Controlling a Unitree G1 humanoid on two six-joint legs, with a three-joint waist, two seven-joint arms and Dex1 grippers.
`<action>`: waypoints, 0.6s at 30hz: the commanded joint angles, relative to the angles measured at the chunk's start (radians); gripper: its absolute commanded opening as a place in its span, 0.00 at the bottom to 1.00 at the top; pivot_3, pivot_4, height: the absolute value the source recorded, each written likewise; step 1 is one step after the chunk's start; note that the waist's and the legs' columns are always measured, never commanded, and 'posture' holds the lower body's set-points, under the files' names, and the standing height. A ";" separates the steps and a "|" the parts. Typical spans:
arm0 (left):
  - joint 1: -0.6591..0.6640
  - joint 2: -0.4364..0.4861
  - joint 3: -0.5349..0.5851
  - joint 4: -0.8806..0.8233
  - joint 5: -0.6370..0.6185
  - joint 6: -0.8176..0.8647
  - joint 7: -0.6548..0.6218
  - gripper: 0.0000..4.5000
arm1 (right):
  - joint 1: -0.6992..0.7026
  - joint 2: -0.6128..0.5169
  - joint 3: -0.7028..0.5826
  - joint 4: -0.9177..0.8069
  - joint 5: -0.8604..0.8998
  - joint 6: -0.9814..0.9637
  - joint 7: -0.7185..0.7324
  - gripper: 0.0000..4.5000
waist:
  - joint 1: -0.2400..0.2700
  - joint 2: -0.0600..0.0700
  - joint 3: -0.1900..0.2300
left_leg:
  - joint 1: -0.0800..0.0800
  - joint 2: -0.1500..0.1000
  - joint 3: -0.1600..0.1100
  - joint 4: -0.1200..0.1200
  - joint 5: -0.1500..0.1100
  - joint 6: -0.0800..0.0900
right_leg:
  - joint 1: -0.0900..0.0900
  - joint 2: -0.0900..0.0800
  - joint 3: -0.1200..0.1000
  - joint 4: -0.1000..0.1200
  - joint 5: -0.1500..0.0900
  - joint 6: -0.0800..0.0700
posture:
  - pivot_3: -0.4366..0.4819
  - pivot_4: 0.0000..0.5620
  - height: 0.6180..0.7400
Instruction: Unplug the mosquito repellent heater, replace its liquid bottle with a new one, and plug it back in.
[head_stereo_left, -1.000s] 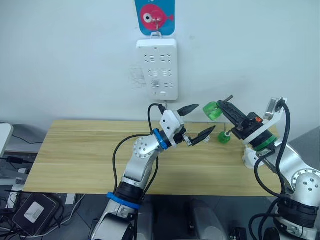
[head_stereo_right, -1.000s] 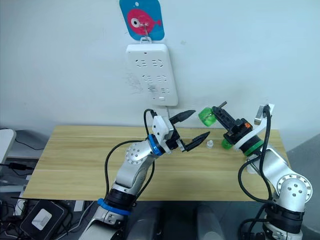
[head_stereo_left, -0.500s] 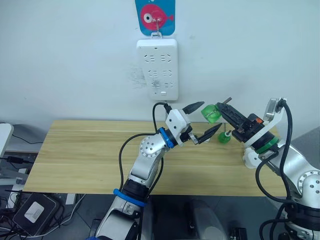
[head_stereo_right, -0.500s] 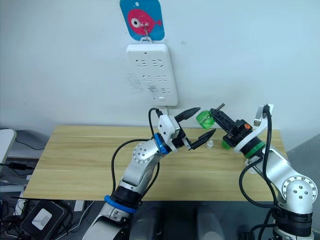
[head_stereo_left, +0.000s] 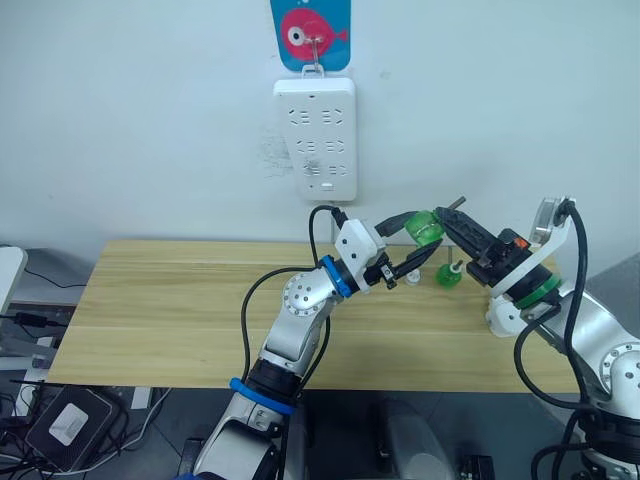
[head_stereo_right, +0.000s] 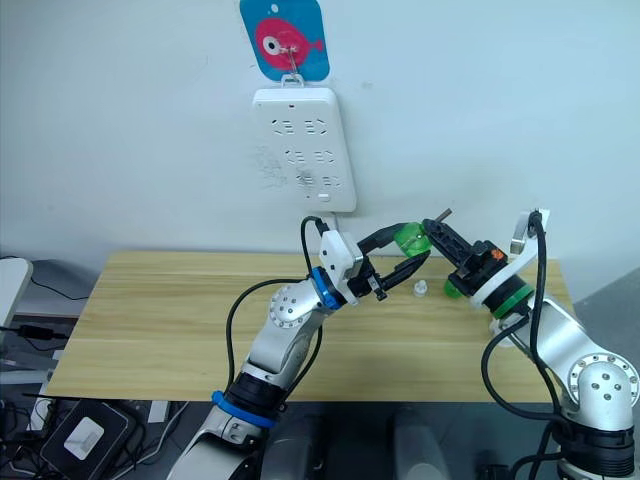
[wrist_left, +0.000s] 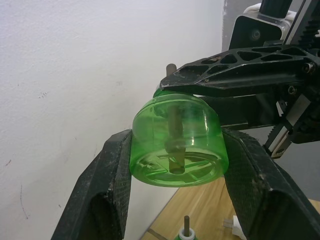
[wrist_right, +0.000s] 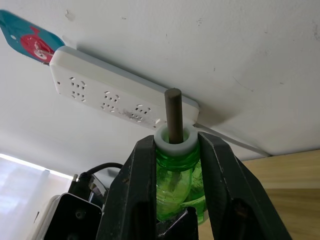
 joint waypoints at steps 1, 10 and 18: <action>-0.012 -0.007 0.007 -0.026 -0.015 -0.001 0.013 0.50 | -0.001 -0.015 0.007 -0.053 0.016 -0.005 0.030 0.42 | 0.000 0.000 0.000 | 0.000 0.000 0.000 0.000 0.000 0.000 | 0.000 0.000 0.000 0.000 0.000 0.000 | 0.37 0.42 1.00; -0.067 0.058 0.043 -0.018 -0.076 0.044 -0.081 0.50 | 0.125 -0.381 -0.034 0.002 -0.223 0.177 0.251 0.99 | 0.005 0.000 0.000 | -0.001 0.000 -0.001 0.000 0.000 0.000 | 0.001 0.001 -0.001 -0.001 0.000 0.000 | 0.38 0.42 1.00; -0.070 0.148 0.067 0.003 -0.095 0.024 -0.166 0.50 | 0.209 -0.681 0.019 0.154 -0.723 0.173 0.508 0.99 | 0.004 0.000 0.000 | 0.000 0.001 0.000 0.000 0.001 0.001 | 0.001 0.002 0.000 -0.002 0.000 0.000 | 0.37 0.43 1.00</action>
